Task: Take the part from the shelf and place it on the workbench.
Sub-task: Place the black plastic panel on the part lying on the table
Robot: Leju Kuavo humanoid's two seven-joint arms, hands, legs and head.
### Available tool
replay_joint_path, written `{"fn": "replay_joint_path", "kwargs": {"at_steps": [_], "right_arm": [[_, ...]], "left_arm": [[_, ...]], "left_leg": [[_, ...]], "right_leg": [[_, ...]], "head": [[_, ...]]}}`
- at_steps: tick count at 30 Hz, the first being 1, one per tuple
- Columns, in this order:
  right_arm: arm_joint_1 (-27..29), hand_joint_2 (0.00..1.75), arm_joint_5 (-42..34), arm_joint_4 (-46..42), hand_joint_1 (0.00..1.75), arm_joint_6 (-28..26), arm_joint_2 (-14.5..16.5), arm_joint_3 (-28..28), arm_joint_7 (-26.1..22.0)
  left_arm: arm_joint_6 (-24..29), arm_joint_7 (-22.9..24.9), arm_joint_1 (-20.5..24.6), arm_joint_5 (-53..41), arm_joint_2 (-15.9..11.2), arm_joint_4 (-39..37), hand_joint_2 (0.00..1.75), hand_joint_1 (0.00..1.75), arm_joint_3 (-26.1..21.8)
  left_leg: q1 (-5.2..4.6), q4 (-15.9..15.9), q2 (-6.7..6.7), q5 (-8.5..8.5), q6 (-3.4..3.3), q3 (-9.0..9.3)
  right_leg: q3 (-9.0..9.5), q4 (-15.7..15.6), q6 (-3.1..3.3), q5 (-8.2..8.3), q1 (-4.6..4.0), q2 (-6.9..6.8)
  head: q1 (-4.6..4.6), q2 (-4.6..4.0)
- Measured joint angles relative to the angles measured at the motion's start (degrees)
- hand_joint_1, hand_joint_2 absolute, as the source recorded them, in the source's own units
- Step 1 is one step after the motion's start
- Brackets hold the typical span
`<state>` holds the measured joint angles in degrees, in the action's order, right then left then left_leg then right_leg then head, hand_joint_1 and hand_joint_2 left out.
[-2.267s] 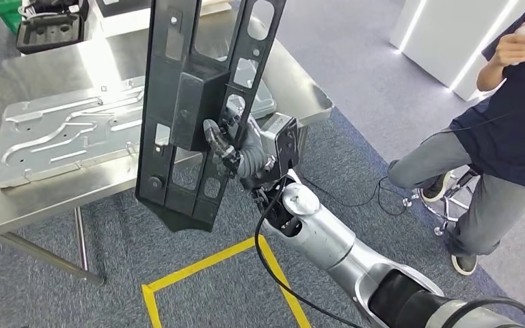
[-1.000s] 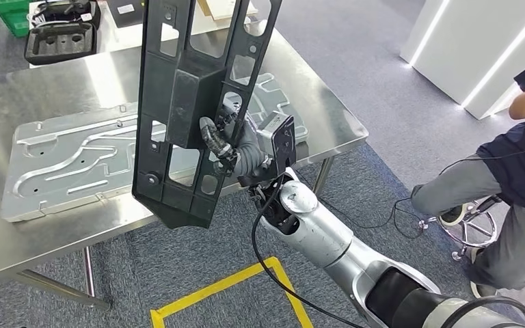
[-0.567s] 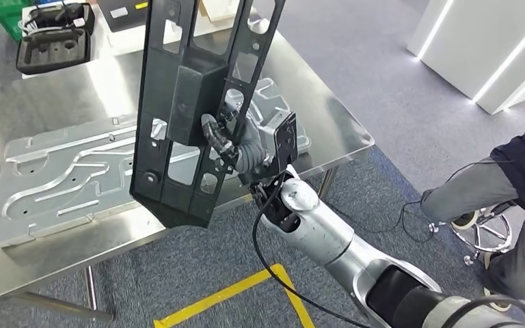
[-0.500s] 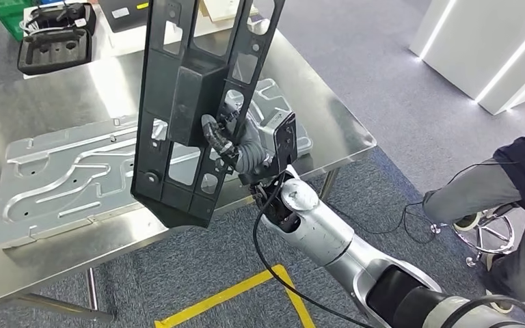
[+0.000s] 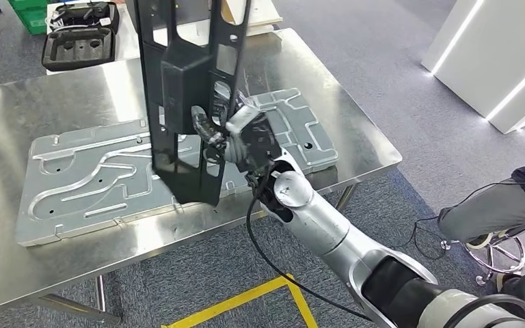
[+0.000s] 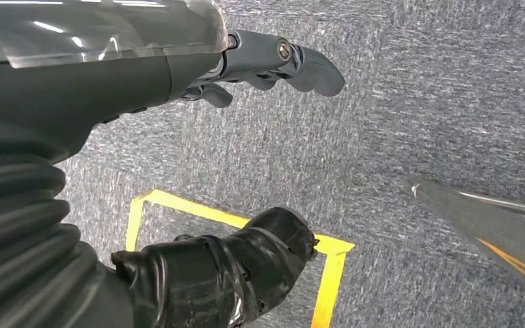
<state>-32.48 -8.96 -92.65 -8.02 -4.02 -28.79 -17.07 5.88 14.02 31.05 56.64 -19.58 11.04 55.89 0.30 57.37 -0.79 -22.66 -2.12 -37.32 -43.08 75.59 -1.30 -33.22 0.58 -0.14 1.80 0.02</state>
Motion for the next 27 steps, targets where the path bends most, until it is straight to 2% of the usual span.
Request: {"fn": "replay_joint_path", "kwargs": {"at_steps": [1,2,3,5,6,9,11,12,14,15,16,17,19,20,21,22,25,27], "right_arm": [[-0.8,1.75,3.0,0.5,1.75,-1.1,-0.1,0.0,1.4],[-2.0,1.75,6.0,1.2,1.75,-2.1,-0.2,-0.2,2.9],[-3.4,1.75,9.4,2.0,1.75,-3.0,-0.4,-0.5,4.6],[-6.9,1.75,17.4,4.4,1.75,-4.6,-0.8,-1.5,8.4],[-8.7,1.75,21.9,6.0,1.75,-5.0,-0.9,-2.3,10.4],[-14.6,1.75,33.2,12.8,1.75,-3.3,-1.3,-5.0,15.5],[-18.4,1.75,37.1,18.3,1.75,-0.1,-1.4,-6.9,16.9],[-19.9,1.75,38.2,21.0,1.75,1.6,-1.4,-7.9,17.1],[-22.7,1.75,39.6,26.5,1.75,5.1,-1.4,-10.2,17.0],[-23.9,1.75,40.3,29.2,1.75,6.9,-1.4,-11.4,16.9],[-24.8,1.75,40.9,31.7,1.75,8.7,-1.4,-12.6,16.7],[-25.6,1.75,41.5,34.0,1.75,10.5,-1.3,-13.7,16.5],[-27.2,1.75,42.5,38.1,1.75,13.9,-1.0,-15.3,15.7],[-28.1,1.75,43.0,40.2,1.75,15.5,-0.8,-15.9,15.2],[-29.1,1.75,43.5,42.0,1.75,16.7,-0.7,-16.6,14.7],[-29.9,1.75,44.2,43.9,1.75,17.7,-0.5,-17.3,14.1],[-31.1,1.75,46.4,49.5,1.75,19.1,-0.2,-20.1,12.2],[-31.4,0.87,47.4,52.5,0.87,18.8,-0.1,-21.9,11.3]], "left_arm": [[-0.2,0.4,0.0,0.0,0.0,0.0,1.75,0.00,0.0],[-0.4,0.9,0.0,0.0,0.0,0.0,1.75,0.00,0.0],[-0.9,1.6,0.1,0.0,0.0,0.0,1.75,0.00,0.0],[-2.3,3.5,0.1,-0.4,-0.2,0.0,1.75,0.00,0.0],[-3.2,4.5,0.2,-0.7,-0.3,0.0,1.75,0.00,0.1],[-5.5,7.5,0.5,-1.8,-0.8,0.0,1.75,0.00,0.8],[-6.7,9.1,0.8,-2.7,-1.1,0.0,1.75,0.00,1.3],[-7.1,9.8,0.8,-3.1,-1.3,0.0,1.75,0.00,1.6],[-7.9,10.6,1.0,-3.7,-1.6,0.0,1.75,0.00,2.5],[-8.2,10.9,1.1,-4.1,-1.6,0.0,1.75,0.00,2.9],[-8.7,11.1,1.2,-4.4,-1.7,0.0,1.75,0.00,3.3],[-9.1,11.3,1.3,-4.9,-1.7,0.0,1.75,0.00,3.8],[-10.2,11.8,1.5,-6.0,-2.0,0.0,1.75,0.00,4.7],[-10.7,12.0,1.7,-6.5,-2.1,0.0,1.75,0.00,5.2],[-11.0,12.2,1.9,-7.0,-2.3,0.0,1.75,0.00,5.7],[-11.2,12.3,2.2,-7.3,-2.3,0.0,1.75,0.00,6.2],[-10.8,12.0,2.9,-7.7,-2.4,0.0,1.75,0.00,7.4],[-9.8,11.6,3.0,-7.7,-2.4,0.0,1.75,0.00,7.9]], "left_leg": [[-0.01,0.2,-0.14,-0.18,0.00,0.01],[-0.01,0.5,-0.24,-0.41,0.10,0.03],[-0.01,0.9,-0.30,-0.72,0.25,0.03],[-0.18,1.7,-0.31,-1.29,0.74,-0.20],[-0.27,1.9,-0.27,-1.44,1.04,-0.31],[-0.30,1.8,-0.10,-1.53,1.92,-0.41],[-0.17,3.8,0.10,-2.79,2.55,-1.42],[-0.07,6.4,0.20,-4.08,2.88,-2.77],[0.06,13.6,0.32,-6.74,3.47,-6.72],[0.14,16.3,0.35,-7.15,3.65,-8.42],[0.22,17.1,0.38,-6.54,3.75,-9.26],[0.31,15.4,0.40,-4.79,3.77,-8.84],[0.44,7.8,0.41,-0.31,3.63,-5.60],[0.32,4.4,0.34,1.00,3.51,-3.89],[0.19,2.3,0.31,1.37,3.29,-2.76],[0.02,1.5,0.26,1.01,3.04,-2.30],[0.02,0.8,0.29,0.63,2.15,-1.75],[0.31,0.5,0.39,0.50,1.51,-1.25]], "right_leg": [[-0.50,-0.3,0.05,1.15,0.01,0.00],[0.32,-3.0,0.15,3.29,0.02,-0.01],[1.88,-7.1,0.32,5.65,0.02,-0.03],[4.66,-13.6,0.77,8.38,-0.09,-0.01],[5.23,-14.8,0.97,8.63,-0.19,0.09],[5.45,-15.4,1.76,8.79,-0.24,0.43],[5.69,-15.9,2.32,9.08,0.06,0.47],[5.79,-16.0,2.48,9.12,0.14,0.47],[5.85,-16.0,2.68,9.02,0.12,0.43],[5.92,-16.0,2.73,8.90,0.11,0.38],[6.06,-16.0,2.74,8.73,0.12,0.32],[6.29,-15.9,2.70,8.50,0.14,0.28],[6.93,-15.9,2.45,7.88,0.24,0.24],[7.13,-15.9,2.24,7.65,0.21,0.26],[7.20,-16.0,2.00,7.53,0.16,0.28],[7.19,-16.1,1.78,7.52,0.11,0.29],[7.25,-16.3,1.10,7.23,-0.01,0.22],[5.77,-13.4,0.63,5.63,-0.08,0.19]], "head": [[0.01,0.00],[0.01,0.00],[0.01,0.00],[-0.03,0.00],[-0.05,0.00],[-0.03,0.00],[-0.08,0.00],[-0.09,0.00],[-0.11,0.00],[-0.10,0.00],[-0.10,0.00],[-0.10,0.00],[-0.09,0.00],[-0.10,0.00],[-0.11,0.00],[-0.09,0.00],[-0.03,0.00],[0.10,0.00]]}}
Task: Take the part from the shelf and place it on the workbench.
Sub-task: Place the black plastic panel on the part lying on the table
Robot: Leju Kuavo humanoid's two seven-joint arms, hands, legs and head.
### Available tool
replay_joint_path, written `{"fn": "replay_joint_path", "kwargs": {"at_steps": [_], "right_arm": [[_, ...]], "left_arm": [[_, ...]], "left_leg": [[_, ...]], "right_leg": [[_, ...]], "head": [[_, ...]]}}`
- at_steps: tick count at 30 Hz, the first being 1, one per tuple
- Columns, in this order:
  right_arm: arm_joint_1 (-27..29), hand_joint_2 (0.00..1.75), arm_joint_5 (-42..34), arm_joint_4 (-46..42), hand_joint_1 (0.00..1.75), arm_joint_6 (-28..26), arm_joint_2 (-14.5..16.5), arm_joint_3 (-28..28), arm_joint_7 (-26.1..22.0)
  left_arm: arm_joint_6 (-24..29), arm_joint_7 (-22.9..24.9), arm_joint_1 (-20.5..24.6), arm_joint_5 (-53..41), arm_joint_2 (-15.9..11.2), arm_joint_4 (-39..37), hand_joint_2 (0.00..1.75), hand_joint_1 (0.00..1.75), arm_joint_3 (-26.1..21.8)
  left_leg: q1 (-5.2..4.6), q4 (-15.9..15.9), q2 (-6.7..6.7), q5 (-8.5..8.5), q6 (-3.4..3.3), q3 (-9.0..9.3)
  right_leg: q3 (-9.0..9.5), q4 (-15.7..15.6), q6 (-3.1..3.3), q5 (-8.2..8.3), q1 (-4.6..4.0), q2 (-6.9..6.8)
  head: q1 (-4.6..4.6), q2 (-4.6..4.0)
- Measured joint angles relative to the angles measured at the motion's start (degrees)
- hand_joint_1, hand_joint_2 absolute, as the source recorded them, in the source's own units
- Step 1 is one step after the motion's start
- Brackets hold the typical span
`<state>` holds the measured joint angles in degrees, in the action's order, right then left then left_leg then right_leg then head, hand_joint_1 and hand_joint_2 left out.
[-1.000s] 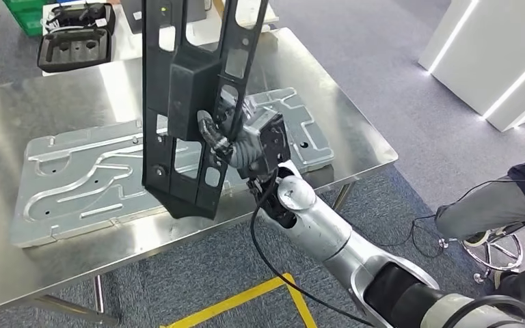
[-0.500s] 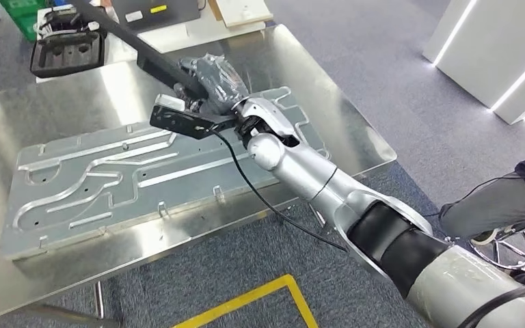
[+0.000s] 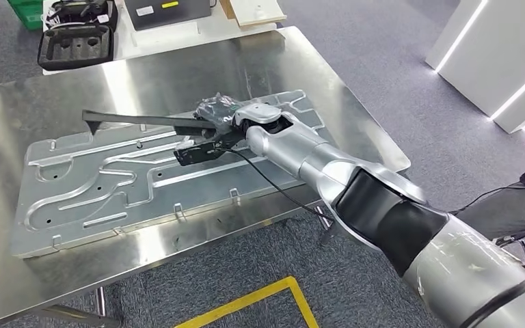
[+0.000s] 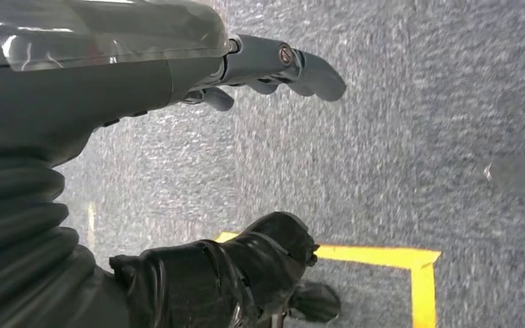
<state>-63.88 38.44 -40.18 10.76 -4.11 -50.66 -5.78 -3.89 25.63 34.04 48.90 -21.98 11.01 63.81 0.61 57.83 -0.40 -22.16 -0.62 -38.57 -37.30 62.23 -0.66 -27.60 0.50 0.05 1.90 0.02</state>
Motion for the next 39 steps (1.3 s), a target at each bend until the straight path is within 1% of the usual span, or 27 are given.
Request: {"fn": "replay_joint_path", "kwargs": {"at_steps": [2,3,4,5,6,8,10,13,15,16,18,19,20,21,23,24,25,26,29,30,31,33,34,35,36,37,39], "right_arm": [[-0.3,0.00,0.8,3.0,0.00,-0.9,0.0,-1.7,-1.0],[-0.4,0.00,1.1,4.5,0.00,-1.4,0.1,-2.5,-1.4],[-0.2,0.00,1.3,5.8,0.00,-1.9,0.1,-3.2,-1.9],[-0.1,0.00,1.6,6.9,0.00,-2.1,0.1,-3.8,-2.2],[0.0,0.00,1.7,7.7,0.00,-2.2,0.1,-4.3,-2.5],[-0.2,0.00,1.9,8.9,0.00,-2.3,0.1,-4.8,-2.7],[-0.4,0.00,2.0,9.7,0.00,-2.4,0.2,-5.0,-2.7],[-0.6,0.00,2.0,10.8,0.00,-2.5,0.5,-5.4,-2.7],[-0.8,0.00,2.0,11.3,0.00,-2.6,0.7,-5.7,-2.8],[-0.9,0.00,2.0,11.5,0.00,-2.7,0.9,-5.9,-2.8],[-0.8,0.00,2.0,12.1,0.00,-2.9,1.0,-6.0,-2.9],[-0.5,0.00,2.0,12.3,0.00,-3.0,1.1,-6.2,-3.0],[-0.3,0.00,2.0,12.5,0.00,-3.1,1.1,-6.3,-3.1],[-0.1,0.00,2.0,12.7,0.00,-3.3,1.2,-6.4,-3.2],[-0.1,0.00,1.7,13.0,0.00,-4.3,1.5,-6.5,-3.3],[-0.3,0.00,1.4,13.1,0.00,-5.4,1.5,-6.6,-3.4],[-0.4,0.00,1.1,13.1,0.00,-6.8,1.6,-6.6,-3.6],[-0.5,0.00,0.9,13.1,0.00,-8.6,1.6,-6.6,-3.7],[-0.5,0.00,0.9,13.0,0.00,-14.2,1.7,-6.6,-3.9],[-0.4,0.00,0.9,12.8,0.00,-16.0,1.7,-6.6,-4.0],[-0.4,0.00,1.0,12.6,0.00,-18.0,1.7,-6.6,-4.1],[-0.3,0.00,1.1,11.9,0.00,-21.7,1.7,-6.5,-4.3],[-0.2,0.00,1.2,11.6,0.00,-23.1,1.7,-6.5,-4.3],[-0.1,0.00,1.4,11.4,0.00,-23.9,1.7,-6.5,-4.4],[0.0,0.00,1.5,11.1,0.00,-24.3,1.7,-6.5,-4.4],[0.1,0.00,1.6,10.8,0.00,-24.6,1.7,-6.5,-4.4],[0.1,0.00,1.9,9.9,0.00,-25.6,1.7,-6.4,-4.7]], "left_arm": [[1.5,-0.5,0.0,0.1,0.2,0.0,1.75,0.00,0.5],[2.4,-0.7,0.0,0.3,0.4,0.0,1.75,0.00,0.8],[3.2,-0.8,0.0,0.5,0.7,0.0,1.75,0.00,1.0],[4.0,-0.7,0.0,0.8,0.8,0.0,1.31,0.00,1.1],[4.6,-0.7,-0.1,1.0,1.0,0.0,0.87,0.00,1.1],[5.2,-0.5,-0.2,1.5,1.1,0.0,0.00,0.00,1.1],[5.5,-0.5,-0.3,1.6,1.2,0.0,0.00,0.00,1.1],[5.4,-0.4,-0.5,1.7,1.3,0.0,0.00,0.00,1.2],[5.4,-0.3,-0.9,1.8,1.3,0.0,0.00,0.00,1.2],[5.5,-0.2,-1.1,1.8,1.3,0.0,0.00,0.00,1.2],[5.6,-0.1,-1.3,1.9,1.4,-0.1,0.00,0.00,1.2],[5.7,0.0,-1.3,1.9,1.4,-0.1,0.00,0.00,1.2],[5.7,0.1,-1.3,1.9,1.5,-0.1,0.00,0.00,1.2],[5.7,0.3,-1.3,1.8,1.5,-0.1,0.00,0.00,1.3],[5.6,0.5,-1.3,1.8,1.6,-0.1,0.00,0.00,1.4],[5.6,0.5,-1.2,2.0,1.6,-0.1,0.00,0.00,1.5],[5.6,0.5,-1.0,2.2,1.6,-0.1,0.00,0.00,1.6],[5.6,0.3,-0.9,2.5,1.6,-0.1,0.00,0.00,1.7],[5.6,0.1,-0.6,2.9,1.7,-0.1,0.00,0.00,1.7],[5.6,0.1,-0.5,2.9,1.7,-0.1,0.00,0.00,1.7],[5.6,0.0,-0.4,2.9,1.7,-0.1,0.00,0.00,1.7],[5.5,0.0,-0.3,2.9,1.8,-0.1,0.00,0.00,1.8],[5.4,0.0,-0.3,2.9,1.8,-0.1,0.00,0.00,1.9],[5.3,0.0,-0.3,2.9,1.8,-0.1,0.00,0.00,2.0],[5.2,0.1,-0.3,2.9,1.9,-0.1,0.00,0.00,2.0],[5.1,0.2,-0.3,2.9,1.9,-0.1,0.00,0.00,2.0],[4.5,0.7,-0.3,2.7,2.0,-0.1,0.00,0.00,2.1]], "left_leg": [[0.01,0.0,0.07,-0.28,-0.60,0.24],[-0.05,0.1,0.08,-0.45,-0.87,0.28],[-0.08,0.3,0.07,-0.65,-1.04,0.36],[-0.10,0.5,0.02,-0.88,-1.14,0.45],[-0.12,0.8,-0.03,-1.12,-1.16,0.53],[-0.21,1.3,-0.09,-1.67,-0.93,0.56],[-0.35,1.7,-0.09,-2.01,-0.50,0.42],[-0.25,1.4,-0.09,-2.11,0.34,0.37],[-0.15,3.0,-0.04,-3.50,0.91,-0.25],[-0.06,5.4,0.00,-4.97,1.16,-1.34],[0.09,12.8,0.04,-8.26,1.62,-4.62],[0.19,15.8,0.05,-9.17,1.86,-6.13],[0.32,17.0,0.07,-8.99,2.14,-6.79],[0.50,16.0,0.08,-7.82,2.46,-6.38],[1.03,8.8,0.05,-4.09,3.23,-2.81],[1.11,5.4,-0.11,-2.89,3.34,-0.98],[1.13,3.2,-0.25,-2.32,3.20,0.23],[1.02,2.4,-0.38,-2.36,2.88,0.67],[0.78,2.4,-0.20,-1.86,1.31,0.55],[0.76,2.2,-0.06,-1.57,0.76,0.45],[0.75,2.1,0.09,-1.23,0.20,0.28],[0.47,2.0,0.25,-0.65,-0.63,-0.26],[0.27,2.0,0.29,-0.35,-0.90,-0.61],[0.08,2.0,0.31,-0.02,-1.07,-1.00],[-0.11,2.0,0.30,0.37,-1.16,-1.45],[-0.28,2.0,0.29,0.76,-1.18,-1.88],[-0.53,2.0,0.26,1.62,-1.03,-2.67]], "right_leg": [[-3.93,6.9,-0.26,-2.49,0.00,0.00],[-6.17,10.4,-0.32,-3.28,0.01,0.00],[-7.78,12.4,-0.31,-3.19,0.02,0.00],[-8.49,12.5,-0.21,-2.12,0.02,-0.01],[-8.05,10.3,-0.03,-0.14,0.00,-0.01],[-5.07,2.7,0.57,3.95,-0.26,-0.07],[-2.99,-1.9,0.95,5.43,-0.61,-0.04],[-2.48,-2.8,1.34,5.48,-0.66,0.05],[-1.95,-3.6,1.77,5.76,-0.26,0.10],[-1.74,-3.8,1.89,5.85,-0.09,0.11],[-1.64,-3.8,1.95,5.89,0.01,0.08],[-1.65,-3.7,1.95,5.89,0.06,0.03],[-1.66,-3.6,1.90,5.86,0.18,-0.01],[-1.67,-3.4,1.80,5.79,0.38,-0.01],[-1.75,-2.7,1.30,5.48,0.85,0.09],[-1.90,-2.3,0.94,5.35,0.93,0.21],[-2.08,-2.1,0.55,5.32,0.90,0.34],[-2.21,-2.0,0.18,5.42,0.76,0.47],[-2.43,-1.9,-0.70,5.38,0.73,0.62],[-2.80,-0.9,-0.85,4.27,0.81,0.54],[-3.62,1.3,-0.92,2.34,0.86,0.43],[-5.96,8.5,-0.95,-2.52,0.77,0.24],[-6.89,11.9,-0.92,-4.27,0.68,0.22],[-7.02,13.9,-0.82,-5.06,0.55,0.23],[-6.06,13.7,-0.59,-4.87,0.40,0.23],[-4.21,11.7,-0.28,-4.01,0.24,0.23],[1.37,4.0,0.65,-2.34,-0.24,0.20]], "head": [[0.13,0.00],[0.16,0.00],[0.17,0.00],[0.19,0.00],[0.18,0.00],[0.17,0.00],[0.16,0.00],[0.17,0.00],[0.15,0.00],[0.14,0.00],[0.12,0.00],[0.12,0.00],[0.12,0.00],[0.12,0.00],[0.13,0.00],[0.07,0.00],[0.04,0.00],[0.02,0.00],[0.07,0.00],[0.09,0.00],[0.12,0.00],[0.17,0.00],[0.17,0.00],[0.17,0.00],[0.17,0.00],[0.17,0.00],[0.15,0.00]]}}
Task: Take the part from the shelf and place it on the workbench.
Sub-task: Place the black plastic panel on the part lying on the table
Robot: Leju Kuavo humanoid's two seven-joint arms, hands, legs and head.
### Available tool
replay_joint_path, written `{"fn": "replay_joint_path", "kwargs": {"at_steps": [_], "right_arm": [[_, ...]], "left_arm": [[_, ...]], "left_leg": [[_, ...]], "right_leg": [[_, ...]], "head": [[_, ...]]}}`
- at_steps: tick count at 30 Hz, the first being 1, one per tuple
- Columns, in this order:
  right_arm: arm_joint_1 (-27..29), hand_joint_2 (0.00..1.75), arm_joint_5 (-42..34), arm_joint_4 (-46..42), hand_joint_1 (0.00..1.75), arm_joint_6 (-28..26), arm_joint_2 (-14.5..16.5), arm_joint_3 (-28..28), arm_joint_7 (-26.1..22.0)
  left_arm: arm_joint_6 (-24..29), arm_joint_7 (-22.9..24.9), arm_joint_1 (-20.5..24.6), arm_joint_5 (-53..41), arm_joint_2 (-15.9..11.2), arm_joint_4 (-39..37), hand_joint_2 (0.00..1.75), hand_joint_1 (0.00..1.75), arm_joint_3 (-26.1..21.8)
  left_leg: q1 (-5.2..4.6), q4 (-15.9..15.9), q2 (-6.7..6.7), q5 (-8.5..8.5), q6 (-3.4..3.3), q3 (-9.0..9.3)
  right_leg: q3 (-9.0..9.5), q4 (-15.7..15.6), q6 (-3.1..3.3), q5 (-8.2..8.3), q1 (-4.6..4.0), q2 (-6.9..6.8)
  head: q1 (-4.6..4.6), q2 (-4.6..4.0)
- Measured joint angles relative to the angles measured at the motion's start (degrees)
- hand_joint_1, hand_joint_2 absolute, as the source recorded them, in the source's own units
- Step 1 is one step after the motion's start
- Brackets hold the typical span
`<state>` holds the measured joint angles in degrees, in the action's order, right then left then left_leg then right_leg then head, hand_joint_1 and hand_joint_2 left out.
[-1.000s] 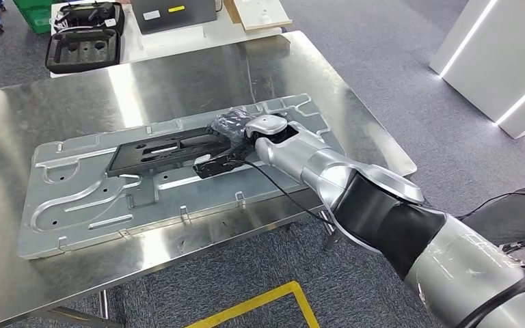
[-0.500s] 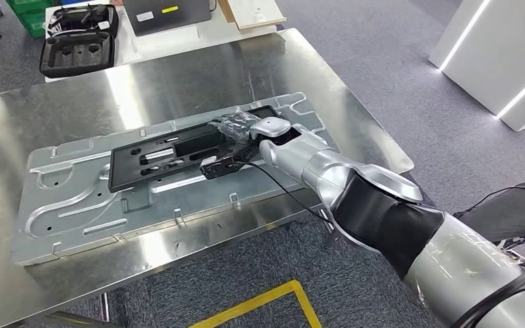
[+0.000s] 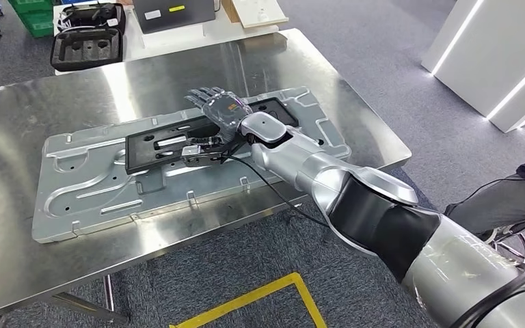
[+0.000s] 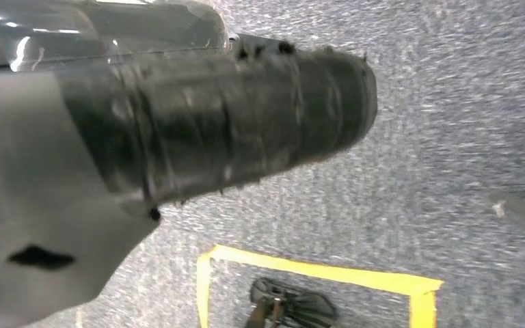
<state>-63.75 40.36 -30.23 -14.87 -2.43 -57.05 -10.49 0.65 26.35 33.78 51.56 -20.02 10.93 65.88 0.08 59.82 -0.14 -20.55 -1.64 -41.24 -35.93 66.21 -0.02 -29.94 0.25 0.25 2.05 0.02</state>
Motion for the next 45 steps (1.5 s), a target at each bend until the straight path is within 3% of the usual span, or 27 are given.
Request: {"fn": "replay_joint_path", "kwargs": {"at_steps": [2,5,6,8,10,11,13,15,17,18,20,21,23,25,26,27,28,30,32,34,36,37,39,41,42,43,45], "right_arm": [[0.0,0.00,0.1,-1.1,0.00,-1.5,0.1,0.2,-0.5],[0.0,0.00,0.4,-2.6,0.00,-2.5,0.1,0.3,-0.9],[0.1,0.00,0.6,-3.2,0.00,-2.5,0.2,0.3,-0.9],[0.2,0.00,0.9,-4.3,0.00,-2.4,0.3,0.4,-0.8],[0.4,0.00,1.1,-5.4,0.00,-2.3,0.3,0.6,-0.8],[0.7,0.00,1.1,-5.8,0.00,-2.2,0.3,0.7,-0.8],[1.2,0.00,1.1,-6.7,0.00,-2.1,0.3,0.8,-0.8],[1.5,0.00,0.9,-7.6,0.00,-2.1,0.3,1.2,-0.8],[1.6,0.00,0.3,-8.5,0.00,-2.1,0.3,1.8,-0.9],[1.7,0.00,-0.2,-8.9,0.00,-2.1,0.3,2.2,-1.1],[2.2,0.00,-1.7,-9.9,0.00,-2.3,0.1,3.1,-1.5],[2.6,0.00,-2.5,-10.6,0.00,-2.5,-0.1,3.6,-1.6],[3.6,0.00,-4.0,-12.5,0.00,-3.5,-0.6,5.0,-1.7],[4.9,0.00,-4.9,-15.1,0.00,-5.0,-1.3,6.5,-1.2],[5.8,0.00,-5.1,-16.6,0.00,-5.9,-1.8,7.3,-0.7],[6.9,0.00,-5.4,-18.4,0.00,-7.2,-2.5,8.1,0.0],[8.2,0.00,-5.9,-20.2,0.00,-8.5,-3.2,8.9,0.6],[11.4,0.00,-8.0,-24.4,0.00,-11.0,-4.6,11.2,1.3],[15.1,0.00,-11.4,-29.0,0.00,-12.7,-5.8,14.3,1.0],[19.6,0.00,-15.9,-33.4,0.00,-14.0,-7.0,18.0,-0.3],[24.0,0.00,-19.5,-37.2,0.00,-14.8,-8.0,21.5,-1.8],[25.8,0.00,-20.7,-38.8,0.00,-14.9,-8.3,23.1,-2.4],[28.6,0.00,-22.8,-41.7,0.00,-15.0,-8.7,26.0,-3.1],[31.4,0.00,-26.5,-43.9,0.00,-14.7,-8.8,28.8,-4.1],[33.0,0.00,-29.0,-44.6,0.00,-14.2,-8.8,30.1,-4.9],[34.9,0.00,-31.4,-45.0,0.00,-13.5,-8.9,31.5,-5.9],[38.7,0.00,-35.2,-45.1,0.00,-11.9,-8.8,34.5,-8.2]], "left_arm": [[-0.7,0.7,0.1,-0.3,0.0,0.0,0.00,0.00,0.0],[-1.1,1.3,0.0,-0.3,0.0,0.0,0.00,0.00,0.2],[-1.1,1.4,0.0,-0.3,0.0,0.0,0.00,0.00,0.3],[-1.2,1.5,-0.1,-0.2,0.0,0.0,0.00,0.00,0.6],[-1.2,1.4,-0.1,-0.2,-0.1,0.0,0.00,0.00,0.8],[-1.2,1.3,-0.1,-0.2,-0.1,0.0,0.00,0.00,0.9],[-1.2,1.0,-0.1,-0.2,-0.1,0.0,0.00,0.00,1.0],[-1.2,0.8,0.1,-0.3,0.0,0.0,0.00,0.00,1.0],[-1.2,0.5,0.2,-0.2,-0.1,0.0,0.00,0.00,1.0],[-1.2,0.4,0.3,-0.2,-0.1,0.0,0.00,0.00,1.0],[-1.2,0.0,0.3,-0.2,-0.1,0.0,0.00,0.00,1.0],[-1.2,-0.2,0.2,-0.1,0.0,0.0,0.00,0.00,1.0],[-1.2,-0.5,0.2,0.1,0.0,0.0,0.00,0.00,1.0],[-1.1,-0.7,0.2,0.4,0.0,0.0,0.00,0.00,1.0],[-1.0,-0.7,0.1,0.6,0.0,0.0,0.00,0.00,1.0],[-0.9,-0.7,-0.1,0.9,0.0,0.0,0.00,0.00,1.0],[-0.8,-0.7,-0.4,1.3,-0.1,0.0,0.00,0.00,1.0],[-0.6,-0.9,-1.0,2.1,-0.3,-0.1,0.00,0.00,1.0],[-0.5,-1.3,-1.4,2.9,-0.6,-0.2,0.00,0.00,1.0],[-0.4,-1.8,-1.9,3.5,-1.0,-0.2,0.00,0.00,1.0],[-0.4,-2.1,-2.6,3.9,-1.5,-0.3,0.00,0.00,1.0],[-0.4,-2.2,-2.9,4.0,-1.7,-0.4,0.00,0.00,1.0],[-0.3,-2.4,-3.4,4.1,-2.0,-0.4,0.00,0.00,1.0],[-0.1,-2.8,-3.5,4.5,-2.3,-0.5,0.00,0.00,1.0],[-0.1,-3.1,-3.6,4.7,-2.3,-0.5,0.00,0.00,1.0],[0.0,-3.5,-3.8,5.0,-2.3,-0.5,0.00,0.00,1.0],[0.1,-4.3,-4.1,5.5,-2.5,-0.5,0.00,0.00,1.0]], "left_leg": [[-0.08,-0.2,0.03,0.85,0.46,-0.34],[0.14,-0.9,0.01,2.01,1.49,-0.49],[0.24,-0.6,-0.02,1.23,1.86,-0.82],[0.46,3.3,-0.05,-3.36,2.53,-2.20],[0.65,10.5,-0.05,-8.54,3.12,-3.85],[0.78,13.4,-0.04,-9.58,3.38,-4.05],[1.03,14.1,-0.02,-8.31,3.80,-1.96],[1.22,8.1,-0.03,-6.70,4.10,3.41],[1.00,1.6,-0.21,-7.55,3.74,8.10],[0.80,-0.1,-0.28,-8.18,3.33,9.13],[0.72,-0.6,-0.24,-7.60,2.19,9.02],[0.79,-0.7,-0.12,-7.09,1.66,8.73],[0.95,-1.1,0.18,-5.90,0.51,7.83],[0.76,-1.1,0.34,-4.81,-0.10,6.56],[0.66,-1.1,0.35,-4.31,-0.21,5.91],[0.57,-1.0,0.36,-3.79,-0.24,5.26],[0.50,-1.0,0.33,-3.34,-0.22,4.69],[0.38,-1.0,0.29,-2.54,-0.02,3.81],[0.22,-1.0,0.26,-1.86,0.39,3.33],[0.30,-1.3,0.21,-0.98,1.02,3.17],[0.41,-1.6,0.09,-0.59,1.73,2.94],[0.44,-1.0,0.06,-1.71,2.03,2.46],[0.63,3.7,0.08,-6.98,2.48,0.89],[0.73,10.9,0.11,-11.72,2.89,-0.48],[0.77,13.4,0.11,-12.11,3.05,-0.46],[0.82,14.4,0.12,-11.20,3.17,0.30],[0.91,10.8,0.11,-8.09,3.21,4.41]], "right_leg": [[3.08,-4.9,0.58,0.95,-0.49,-0.05],[2.83,-6.2,1.03,2.50,-0.62,-0.15],[2.58,-6.6,1.33,3.25,-0.50,-0.21],[1.65,-7.2,1.92,4.73,-0.15,-0.31],[0.20,-7.2,2.14,5.96,-0.04,-0.25],[-0.64,-7.2,2.07,6.55,0.02,-0.23],[-2.31,-7.1,1.76,7.70,0.20,-0.21],[-3.79,-6.8,1.21,8.65,0.40,-0.21],[-4.65,-6.6,0.51,9.43,0.40,-0.27],[-4.81,-6.6,0.17,9.86,0.34,-0.29],[-4.90,-6.8,-0.42,10.61,0.27,-0.25],[-5.18,-6.5,-0.69,10.13,0.29,-0.21],[-6.53,-3.0,-1.11,6.30,0.38,-0.20],[-8.42,4.2,-1.34,0.84,0.40,-0.21],[-8.96,7.6,-1.40,-0.56,0.40,-0.21],[-8.69,9.4,-1.39,-0.57,0.37,-0.20],[-7.59,9.4,-1.29,0.42,0.34,-0.20],[-2.64,3.9,-0.71,2.80,0.19,-0.19],[2.58,-3.6,-0.04,2.60,-0.18,-0.25],[4.45,-7.2,0.37,2.12,-0.60,-0.33],[4.06,-8.0,0.84,3.17,-0.48,-0.43],[3.66,-8.3,1.20,3.83,-0.32,-0.47],[2.39,-8.7,1.75,5.22,0.00,-0.39],[0.90,-8.7,1.91,6.36,0.04,-0.33],[0.21,-8.7,1.84,6.90,0.04,-0.33],[-0.54,-8.6,1.75,7.45,0.05,-0.37],[-2.16,-8.3,1.42,8.51,0.10,-0.43]], "head": [[0.01,0.00],[0.08,0.00],[0.08,0.00],[0.05,0.00],[0.02,0.00],[0.02,0.00],[0.02,0.00],[0.02,0.00],[0.07,0.00],[0.09,0.00],[0.16,0.00],[0.17,0.00],[0.25,0.00],[0.30,0.00],[0.31,0.00],[0.30,0.00],[0.31,0.00],[0.30,0.00],[0.28,0.00],[0.29,0.00],[0.32,0.00],[0.32,0.00],[0.29,0.00],[0.28,0.00],[0.28,0.00],[0.28,0.00],[0.27,0.00]]}}
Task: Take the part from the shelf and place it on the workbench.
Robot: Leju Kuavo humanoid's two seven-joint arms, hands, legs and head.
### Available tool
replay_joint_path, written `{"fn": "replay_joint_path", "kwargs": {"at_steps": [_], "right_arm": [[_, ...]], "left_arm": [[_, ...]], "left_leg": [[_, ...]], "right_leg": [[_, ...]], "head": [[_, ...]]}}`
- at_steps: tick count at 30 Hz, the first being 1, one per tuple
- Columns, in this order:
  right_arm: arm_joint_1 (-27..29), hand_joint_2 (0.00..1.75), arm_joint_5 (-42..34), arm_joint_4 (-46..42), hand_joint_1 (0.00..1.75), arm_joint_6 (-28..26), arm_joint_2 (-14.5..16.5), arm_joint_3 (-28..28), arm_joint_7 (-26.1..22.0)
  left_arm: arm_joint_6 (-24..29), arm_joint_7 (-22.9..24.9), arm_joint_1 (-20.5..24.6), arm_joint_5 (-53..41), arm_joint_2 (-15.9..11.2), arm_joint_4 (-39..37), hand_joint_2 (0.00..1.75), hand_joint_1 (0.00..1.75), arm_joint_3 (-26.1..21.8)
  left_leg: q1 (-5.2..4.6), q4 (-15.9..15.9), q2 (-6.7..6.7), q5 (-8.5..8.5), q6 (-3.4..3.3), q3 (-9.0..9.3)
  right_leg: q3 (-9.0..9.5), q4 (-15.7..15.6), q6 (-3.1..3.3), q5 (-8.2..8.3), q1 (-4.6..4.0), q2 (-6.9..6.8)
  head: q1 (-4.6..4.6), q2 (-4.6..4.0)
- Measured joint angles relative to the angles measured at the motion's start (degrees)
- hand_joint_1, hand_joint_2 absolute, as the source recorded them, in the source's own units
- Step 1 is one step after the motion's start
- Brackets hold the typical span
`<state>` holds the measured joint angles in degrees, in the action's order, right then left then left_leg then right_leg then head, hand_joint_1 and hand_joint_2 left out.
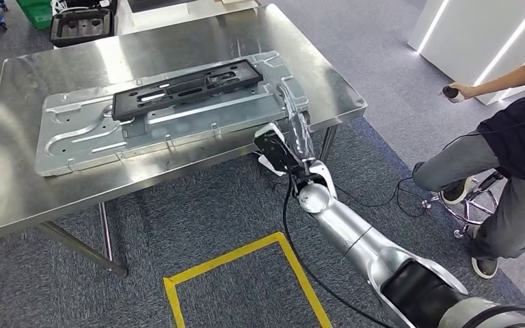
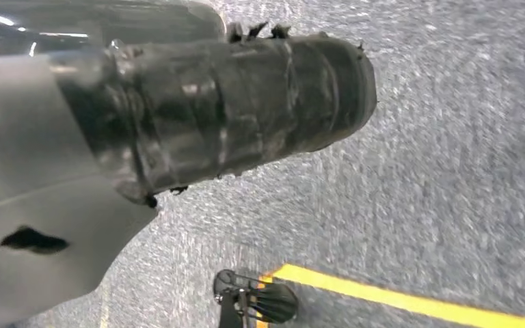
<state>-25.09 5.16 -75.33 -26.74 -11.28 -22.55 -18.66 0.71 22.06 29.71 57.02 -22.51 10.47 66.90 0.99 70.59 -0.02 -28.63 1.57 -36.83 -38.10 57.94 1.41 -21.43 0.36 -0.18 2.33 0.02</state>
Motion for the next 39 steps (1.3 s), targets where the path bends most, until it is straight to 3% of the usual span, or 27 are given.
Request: {"fn": "replay_joint_path", "kwargs": {"at_steps": [2,4,6,7,8,9,11,12,14,16,18,19,20,22,23,24,26,27,28,29,31,33,34,35,37,38,39], "right_arm": [[2.9,0.00,-3.0,1.3,0.00,1.6,0.0,3.1,-2.0],[4.9,0.00,-6.1,4.3,0.00,2.6,0.0,5.7,-4.1],[6.4,0.00,-8.8,9.0,0.00,3.3,0.0,7.8,-6.6],[7.1,0.00,-10.0,11.7,0.00,3.6,0.0,8.9,-7.9],[7.7,0.00,-11.2,14.4,0.00,3.9,0.0,9.9,-8.9],[8.1,0.00,-12.2,17.1,0.00,4.2,0.0,10.8,-9.7],[8.7,0.00,-13.9,23.2,0.00,5.0,0.1,12.5,-10.4],[9.2,0.00,-14.5,26.6,0.00,5.4,0.1,13.2,-10.2],[10.7,0.00,-15.1,32.7,0.00,6.5,0.3,14.1,-8.4],[12.1,0.00,-15.1,37.3,0.00,8.0,0.4,14.3,-5.2],[12.7,0.00,-15.1,41.0,0.00,9.1,0.6,14.3,-2.4],[12.9,0.00,-15.1,42.6,0.00,9.6,0.7,14.4,-1.2],[13.2,0.00,-15.0,44.1,0.00,10.1,0.8,14.4,0.0],[14.0,0.00,-14.8,46.8,0.00,11.1,1.1,14.5,2.4],[14.5,0.00,-14.6,48.1,0.00,11.6,1.2,14.5,3.7],[14.9,0.00,-14.4,49.2,0.00,12.1,1.4,14.5,4.9],[15.4,0.00,-14.1,51.0,0.00,13.1,1.7,14.5,7.6],[15.5,0.00,-13.9,51.6,0.00,13.5,1.9,14.5,8.8],[15.6,0.00,-13.7,52.3,0.00,13.8,2.1,14.5,9.9],[15.6,0.00,-13.3,52.9,0.00,14.2,2.2,14.5,11.0],[15.7,0.00,-12.3,54.2,0.00,15.1,2.8,14.5,13.0],[16.0,0.00,-11.2,55.5,0.00,16.3,3.6,14.5,14.8],[16.0,0.00,-10.6,56.0,0.00,16.8,4.1,14.5,15.4],[16.0,0.00,-10.2,56.4,0.00,17.3,4.5,14.4,15.9],[16.0,0.00,-9.5,57.2,0.00,18.0,5.1,14.3,16.6],[16.0,0.00,-9.2,57.6,0.00,18.3,5.2,14.2,17.0],[16.0,0.00,-9.1,57.9,0.00,18.6,5.4,14.1,17.3]], "left_arm": [[0.1,-0.7,-0.1,0.5,-0.4,0.0,0.00,0.00,0.0],[0.2,-1.3,-0.5,0.9,-0.9,0.0,0.00,0.00,0.0],[0.3,-1.8,-1.1,1.4,-1.1,0.0,0.00,0.00,0.0],[0.3,-2.0,-1.4,1.7,-1.2,0.0,0.00,0.00,0.0],[0.3,-2.2,-1.6,1.8,-1.2,0.0,0.00,0.00,0.0],[0.4,-2.5,-1.8,2.0,-1.2,0.0,0.00,0.00,0.0],[0.5,-3.4,-2.1,2.3,-1.3,0.0,0.00,0.00,0.0],[0.6,-3.9,-2.4,2.5,-1.3,0.0,0.00,0.00,0.0],[1.0,-5.1,-2.9,3.6,-1.3,0.0,0.00,0.00,0.0],[1.8,-6.4,-3.2,4.8,-1.3,0.0,0.00,0.00,0.0],[2.3,-7.3,-3.3,5.5,-1.4,0.0,0.00,0.00,0.0],[2.5,-7.6,-3.1,5.6,-1.4,0.0,0.00,0.00,0.0],[2.7,-7.7,-3.0,5.8,-1.4,0.0,0.00,0.00,0.0],[3.0,-7.9,-3.0,5.9,-1.4,0.0,0.00,0.00,0.0],[3.1,-7.9,-3.1,5.8,-1.3,0.0,0.00,0.00,0.0],[3.1,-8.0,-3.2,5.8,-1.3,0.0,0.00,0.00,0.0],[3.0,-8.1,-3.2,5.5,-1.2,0.0,0.00,0.00,0.0],[2.8,-8.1,-3.1,5.3,-1.1,0.0,0.00,0.00,0.0],[2.5,-8.1,-3.0,5.1,-1.1,0.0,0.00,0.00,0.0],[2.1,-8.1,-2.8,4.9,-1.0,0.0,0.00,0.00,0.0],[1.0,-7.7,-2.5,4.5,-0.9,0.0,0.00,0.00,0.0],[-0.2,-7.2,-1.9,4.3,-0.9,0.0,0.00,0.00,0.0],[-0.7,-6.9,-1.4,4.2,-0.9,0.0,0.00,0.00,0.0],[-1.2,-6.6,-1.1,4.1,-0.9,0.0,0.00,0.00,0.0],[-1.9,-6.1,-0.7,3.9,-0.8,0.0,0.00,0.00,0.0],[-2.3,-5.8,-0.7,3.9,-0.7,0.0,0.00,0.00,0.0],[-2.7,-5.5,-0.7,4.0,-0.7,0.0,0.00,0.00,0.0]], "left_leg": [[-0.19,-8.0,-0.10,-0.29,-0.33,5.86],[-0.56,-12.9,-0.21,-1.99,-0.97,8.59],[-0.58,-13.6,-0.10,-1.39,-1.87,8.18],[-0.50,-13.8,-0.03,-0.68,-2.35,7.84],[-0.38,-14.0,0.05,0.14,-2.89,7.25],[-0.30,-14.1,0.12,0.96,-3.28,6.52],[-0.42,-14.1,0.11,2.42,-3.66,4.64],[-0.48,-14.0,0.10,3.07,-3.66,3.72],[-0.54,-13.7,-0.02,4.23,-3.54,1.82],[-0.58,-13.1,-0.11,5.15,-3.15,0.10],[-0.77,-12.5,0.00,5.88,-2.57,-0.98],[-0.85,-12.4,0.09,6.31,-2.27,-1.24],[-0.87,-12.5,0.16,6.80,-1.96,-1.37],[-0.68,-12.5,0.18,7.10,-1.37,-1.78],[-0.57,-11.6,0.17,5.78,-1.08,-2.31],[-0.49,-9.6,0.15,3.27,-0.83,-3.06],[-0.43,-2.6,0.16,-3.42,-0.43,-4.72],[-0.43,1.2,0.16,-5.61,-0.38,-5.17],[-0.45,3.8,0.15,-6.23,-0.43,-5.03],[-0.51,4.7,0.15,-5.32,-0.62,-4.05],[-0.86,0.4,0.12,-1.82,-1.37,0.97],[-1.38,-8.5,0.11,-1.76,-2.24,7.92],[-1.63,-11.9,0.12,-2.67,-2.48,10.09],[-1.83,-14.1,0.14,-3.46,-2.67,11.18],[-1.81,-15.4,0.20,-2.85,-3.14,10.78],[-1.65,-15.8,0.19,-2.17,-3.49,10.45],[-1.46,-16.1,0.14,-1.37,-3.84,10.05]], "right_leg": [[-1.35,0.5,-0.57,0.90,-0.06,-0.05],[-1.80,0.5,-1.22,1.91,-0.11,-0.15],[-1.88,0.1,-1.87,2.75,-0.01,-0.15],[-2.16,0.4,-2.18,2.10,0.08,-0.05],[-2.74,1.7,-2.43,0.22,0.16,0.04],[-3.54,4.1,-2.60,-2.66,0.31,0.11],[-5.22,11.3,-2.86,-8.42,0.36,0.14],[-5.56,14.7,-2.97,-9.43,0.38,0.14],[-4.09,17.1,-2.99,-7.58,0.38,0.14],[0.77,12.3,-2.74,-5.42,0.38,0.13],[6.42,4.2,-2.46,-6.96,0.23,0.15],[8.02,1.5,-2.31,-8.00,0.13,0.19],[8.58,0.0,-2.12,-8.37,-0.02,0.22],[7.80,-0.3,-1.46,-7.51,-0.01,0.14],[7.29,-0.3,-1.04,-6.92,0.02,0.09],[6.64,-0.4,-0.66,-6.27,0.08,0.05],[5.14,-0.4,-0.16,-4.93,-0.02,0.08],[4.20,-0.3,-0.05,-4.21,-0.13,0.09],[3.24,-0.2,0.03,-3.52,-0.25,0.12],[2.30,-0.1,0.06,-2.88,-0.38,0.16],[0.71,0.2,0.01,-1.76,-0.59,0.20],[-0.25,0.6,-0.24,-0.82,-0.82,0.09],[-0.54,0.6,-0.43,-0.25,-0.84,0.00],[-0.77,0.5,-0.69,0.33,-0.80,-0.09],[-1.08,0.2,-1.38,1.19,-0.67,-0.08],[-1.37,0.6,-1.74,0.42,-0.57,0.00],[-1.93,2.1,-2.07,-1.56,-0.49,0.10]], "head": [[0.02,0.00],[0.07,0.00],[0.08,0.00],[0.13,0.00],[0.20,0.00],[0.30,0.00],[0.42,0.00],[0.44,0.00],[0.45,0.00],[0.46,0.00],[0.47,0.00],[0.48,0.00],[0.48,0.00],[0.49,0.00],[0.49,0.00],[0.49,0.00],[0.47,0.00],[0.46,0.00],[0.46,0.00],[0.46,0.00],[0.45,0.00],[0.48,0.00],[0.48,0.00],[0.50,0.00],[0.48,0.00],[0.49,0.00],[0.49,0.00]]}}
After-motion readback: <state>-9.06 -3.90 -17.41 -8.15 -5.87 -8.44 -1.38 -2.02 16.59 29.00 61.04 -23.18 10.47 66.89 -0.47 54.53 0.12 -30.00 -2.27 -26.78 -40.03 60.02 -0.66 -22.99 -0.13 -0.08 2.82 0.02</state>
